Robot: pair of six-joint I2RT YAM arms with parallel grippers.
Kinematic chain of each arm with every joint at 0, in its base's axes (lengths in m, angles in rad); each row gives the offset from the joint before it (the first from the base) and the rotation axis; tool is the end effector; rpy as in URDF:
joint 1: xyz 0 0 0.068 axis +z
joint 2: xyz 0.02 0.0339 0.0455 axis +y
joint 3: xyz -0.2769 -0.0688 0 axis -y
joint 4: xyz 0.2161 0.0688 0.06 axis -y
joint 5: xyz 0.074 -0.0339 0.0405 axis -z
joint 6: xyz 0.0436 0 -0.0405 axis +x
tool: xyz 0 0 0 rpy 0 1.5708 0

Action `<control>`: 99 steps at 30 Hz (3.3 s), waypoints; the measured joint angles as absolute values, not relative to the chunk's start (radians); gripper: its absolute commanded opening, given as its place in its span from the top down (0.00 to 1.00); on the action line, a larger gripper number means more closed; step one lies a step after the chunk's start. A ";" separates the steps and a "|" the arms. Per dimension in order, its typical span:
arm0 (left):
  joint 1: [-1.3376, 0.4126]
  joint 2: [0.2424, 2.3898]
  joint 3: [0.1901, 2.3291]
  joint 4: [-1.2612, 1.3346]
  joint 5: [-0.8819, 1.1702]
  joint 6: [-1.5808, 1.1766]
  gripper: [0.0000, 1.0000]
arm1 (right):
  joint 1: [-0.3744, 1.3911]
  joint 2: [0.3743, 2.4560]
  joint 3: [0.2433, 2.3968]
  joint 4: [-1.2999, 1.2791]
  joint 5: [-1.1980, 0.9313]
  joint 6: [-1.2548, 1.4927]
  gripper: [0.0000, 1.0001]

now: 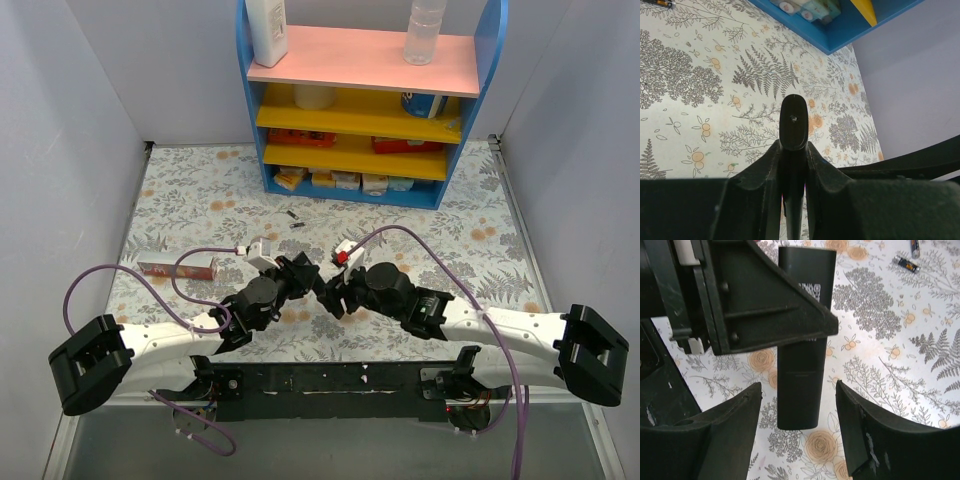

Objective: Load the batteries into the remote control
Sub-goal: Adjust the remote control, then remove the battery cover from the remote control, then place the battery cover at the center of the board.

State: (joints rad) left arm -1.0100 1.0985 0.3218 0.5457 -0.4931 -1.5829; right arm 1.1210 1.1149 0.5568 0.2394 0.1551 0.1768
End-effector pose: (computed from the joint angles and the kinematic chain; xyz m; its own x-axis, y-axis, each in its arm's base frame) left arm 0.1237 -0.1581 0.2257 -0.4994 -0.8610 -0.0966 -0.1278 0.1835 -0.9747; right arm 0.1036 0.1991 0.2619 -0.2794 -0.1790 -0.9434 -0.7891 0.6025 0.1194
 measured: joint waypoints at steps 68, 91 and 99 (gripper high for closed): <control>-0.611 0.792 0.380 0.277 -0.601 -1.494 1.00 | 1.182 1.307 0.598 0.095 0.257 0.164 0.73; -0.610 0.379 0.542 -0.276 -0.459 -1.309 1.00 | 1.025 1.737 1.011 -0.197 0.198 0.147 0.16; -0.610 0.348 0.554 -0.349 -0.463 -1.205 1.00 | 0.882 1.850 1.221 -0.205 0.123 0.030 0.28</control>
